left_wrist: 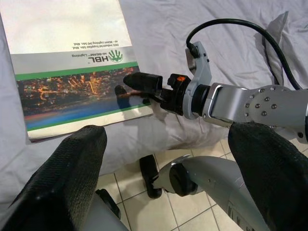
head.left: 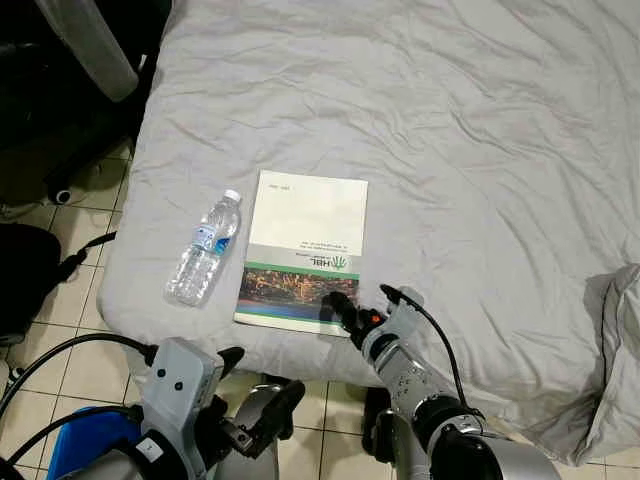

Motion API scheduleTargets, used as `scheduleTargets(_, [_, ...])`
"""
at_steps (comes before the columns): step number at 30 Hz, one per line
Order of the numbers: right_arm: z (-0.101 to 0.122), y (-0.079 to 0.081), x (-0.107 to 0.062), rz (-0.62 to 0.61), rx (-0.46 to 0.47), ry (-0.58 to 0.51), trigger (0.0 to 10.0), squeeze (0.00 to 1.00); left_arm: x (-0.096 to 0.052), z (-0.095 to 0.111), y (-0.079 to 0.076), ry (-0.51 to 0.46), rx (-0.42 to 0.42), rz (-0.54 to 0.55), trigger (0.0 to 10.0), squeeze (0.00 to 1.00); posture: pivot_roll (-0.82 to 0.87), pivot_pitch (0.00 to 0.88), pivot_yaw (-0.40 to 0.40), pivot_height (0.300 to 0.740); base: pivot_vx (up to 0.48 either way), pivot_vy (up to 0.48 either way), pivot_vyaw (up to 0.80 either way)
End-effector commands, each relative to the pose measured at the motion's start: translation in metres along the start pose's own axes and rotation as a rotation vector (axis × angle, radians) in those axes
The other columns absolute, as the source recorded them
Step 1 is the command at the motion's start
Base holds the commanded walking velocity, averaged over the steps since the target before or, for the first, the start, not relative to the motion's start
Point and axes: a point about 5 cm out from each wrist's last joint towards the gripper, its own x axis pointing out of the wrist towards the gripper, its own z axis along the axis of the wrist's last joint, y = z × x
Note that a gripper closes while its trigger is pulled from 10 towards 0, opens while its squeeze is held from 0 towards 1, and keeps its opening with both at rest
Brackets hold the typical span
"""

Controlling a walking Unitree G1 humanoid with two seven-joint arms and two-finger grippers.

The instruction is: Clean up the room

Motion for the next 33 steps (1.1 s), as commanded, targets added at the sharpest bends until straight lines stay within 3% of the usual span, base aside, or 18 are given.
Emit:
scheduleTargets(1, [-0.035,0.01,-0.003,0.009,0.103,0.101,10.0,0.0,-0.005,0.0,-0.009,0.003,-0.004,-0.024,10.0,0.0,0.38,0.662,0.039,0.74,0.0,0.0,0.0])
scheduleTargets(3, [-0.036,0.009,-0.003,0.002,0.102,0.11,10.0,0.0,-0.005,-0.001,-0.009,0.004,-0.006,-0.025,10.0,0.0,0.38,0.662,0.039,0.74,0.0,0.0,0.0])
scheduleTargets(4, [-0.037,0.009,-0.003,0.0,0.094,0.12,10.0,0.78,-0.005,-0.001,-0.009,0.004,-0.006,-0.025,10.0,0.0,0.38,0.662,0.039,0.74,0.0,0.0,0.0])
scheduleTargets(5, [-0.038,0.01,-0.003,0.0,0.087,0.127,10.0,1.0,-0.005,-0.001,-0.009,0.003,-0.006,-0.025,10.0,0.0,0.39,0.66,0.039,0.74,0.0,0.0,0.0])
scheduleTargets(11, [-0.038,0.009,-0.003,-0.011,0.048,0.132,10.0,1.0,-0.006,-0.001,-0.01,0.008,-0.009,-0.023,10.0,0.0,0.38,0.662,0.038,0.74,0.0,0.0,0.0])
scheduleTargets(12, [-0.038,0.01,-0.003,-0.012,0.05,0.136,10.0,0.0,-0.006,-0.002,-0.011,0.01,-0.01,-0.023,10.0,0.0,0.38,0.662,0.036,0.74,0.0,0.0,0.0])
scheduleTargets(14, [-0.038,0.01,-0.003,-0.011,0.051,0.137,10.0,0.0,-0.006,-0.002,-0.011,0.011,-0.011,-0.023,10.0,0.0,0.38,0.661,0.035,0.74,0.0,0.0,0.0])
scheduleTargets(15, [-0.038,0.01,-0.003,-0.013,0.059,0.135,0.0,0.0,-0.005,-0.002,-0.011,0.01,-0.011,-0.023,10.0,0.0,0.38,0.66,0.034,0.74,0.0,0.0,0.0])
scheduleTargets(28, [-0.04,0.011,-0.003,-0.015,0.08,0.141,0.0,0.0,-0.006,-0.003,-0.013,0.011,-0.016,-0.021,10.0,0.0,0.38,0.664,0.033,0.74,0.0,0.0,0.0])
scheduleTargets(33, [-0.047,0.014,-0.004,-0.009,0.182,0.157,0.0,0.0,-0.006,-0.004,-0.015,0.017,-0.02,-0.027,10.0,0.0,0.38,0.669,0.041,0.74,0.0,0.0,0.0])
